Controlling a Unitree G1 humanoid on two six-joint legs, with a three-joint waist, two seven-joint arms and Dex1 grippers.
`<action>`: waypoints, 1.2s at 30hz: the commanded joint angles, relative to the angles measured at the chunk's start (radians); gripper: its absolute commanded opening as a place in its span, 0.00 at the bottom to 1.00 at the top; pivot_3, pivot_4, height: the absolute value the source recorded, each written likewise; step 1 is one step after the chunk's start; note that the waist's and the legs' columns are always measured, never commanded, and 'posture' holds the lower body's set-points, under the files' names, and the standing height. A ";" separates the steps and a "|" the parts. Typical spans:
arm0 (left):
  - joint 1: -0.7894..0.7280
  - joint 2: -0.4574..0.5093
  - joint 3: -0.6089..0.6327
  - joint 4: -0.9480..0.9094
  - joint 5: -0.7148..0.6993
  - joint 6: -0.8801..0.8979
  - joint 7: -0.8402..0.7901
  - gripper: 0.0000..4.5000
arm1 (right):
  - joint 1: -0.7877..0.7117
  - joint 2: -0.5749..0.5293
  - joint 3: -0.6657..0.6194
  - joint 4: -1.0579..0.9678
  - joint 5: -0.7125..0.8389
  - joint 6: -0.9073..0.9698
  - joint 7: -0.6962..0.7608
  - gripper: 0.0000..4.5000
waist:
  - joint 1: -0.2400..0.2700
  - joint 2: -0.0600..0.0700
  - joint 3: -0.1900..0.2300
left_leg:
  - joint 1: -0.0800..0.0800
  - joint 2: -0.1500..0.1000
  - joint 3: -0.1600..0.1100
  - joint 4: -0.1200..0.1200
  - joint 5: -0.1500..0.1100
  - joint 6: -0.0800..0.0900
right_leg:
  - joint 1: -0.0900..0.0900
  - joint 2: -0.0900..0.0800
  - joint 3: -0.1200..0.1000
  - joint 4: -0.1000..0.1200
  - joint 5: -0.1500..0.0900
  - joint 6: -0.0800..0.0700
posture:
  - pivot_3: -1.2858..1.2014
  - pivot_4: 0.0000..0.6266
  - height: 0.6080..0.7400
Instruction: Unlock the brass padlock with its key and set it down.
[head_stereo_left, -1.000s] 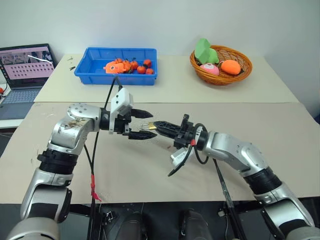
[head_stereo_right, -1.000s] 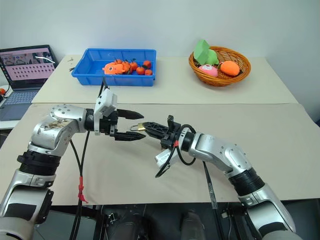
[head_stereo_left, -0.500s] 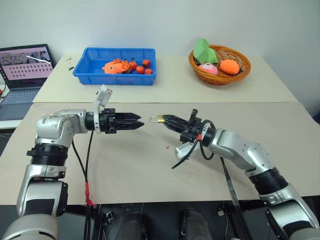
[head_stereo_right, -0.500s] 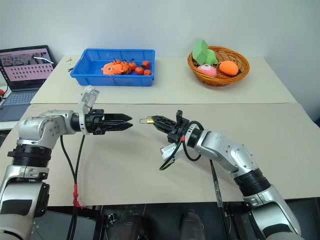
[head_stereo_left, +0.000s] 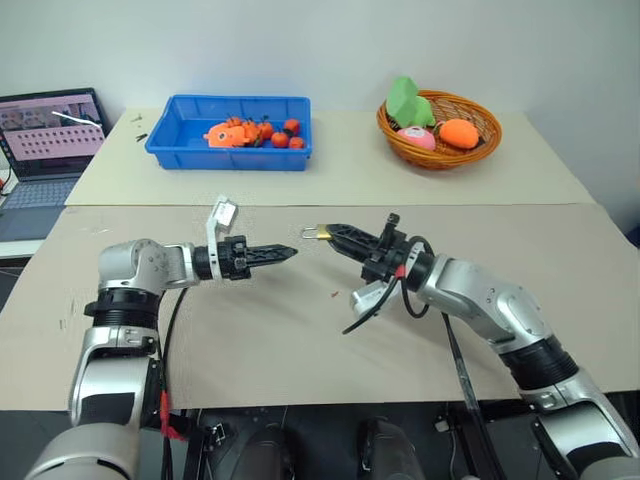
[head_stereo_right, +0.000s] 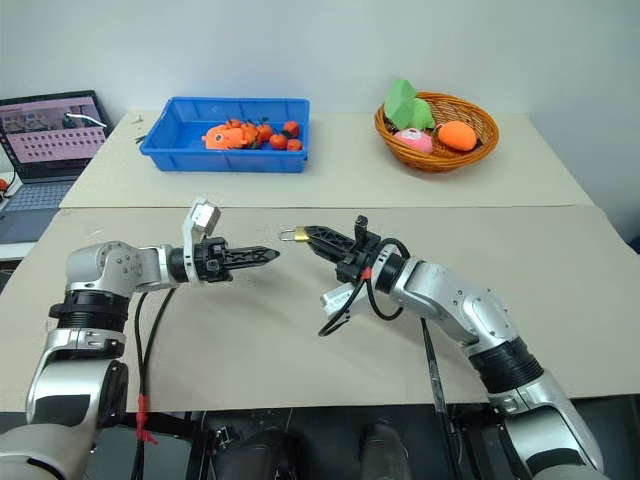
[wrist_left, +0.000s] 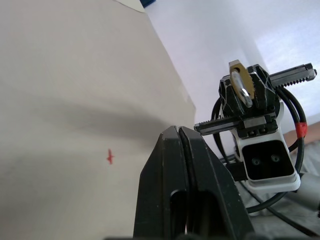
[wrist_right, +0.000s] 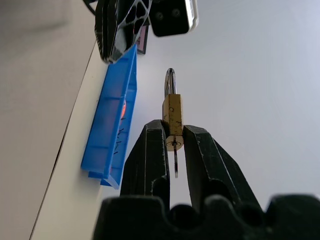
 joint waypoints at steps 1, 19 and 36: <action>-0.005 -0.008 0.040 -0.015 -0.037 0.029 0.025 0.01 | 0.006 0.012 -0.007 -0.066 0.002 0.006 -0.003 0.02 | 0.000 0.000 0.000 | 0.000 0.000 0.000 0.000 0.000 0.000 | 0.000 0.000 0.000 0.000 0.000 0.000 | 0.52 0.24 0.57; -0.025 0.006 0.057 0.005 -0.045 0.020 0.026 0.01 | 0.036 0.018 0.006 -0.034 -0.051 0.003 -0.060 0.02 | 0.002 0.000 0.000 | 0.001 0.000 0.000 0.000 0.000 -0.001 | 0.000 0.000 0.000 0.000 0.000 0.000 | 0.52 0.24 0.57; -0.020 0.013 0.065 -0.057 -0.101 0.074 0.011 0.01 | 0.023 0.031 0.033 0.000 -0.049 -0.001 -0.058 0.02 | 0.003 0.000 0.000 | 0.001 0.000 0.000 0.000 0.000 -0.001 | 0.000 0.000 0.000 0.000 0.000 0.000 | 0.52 0.24 0.57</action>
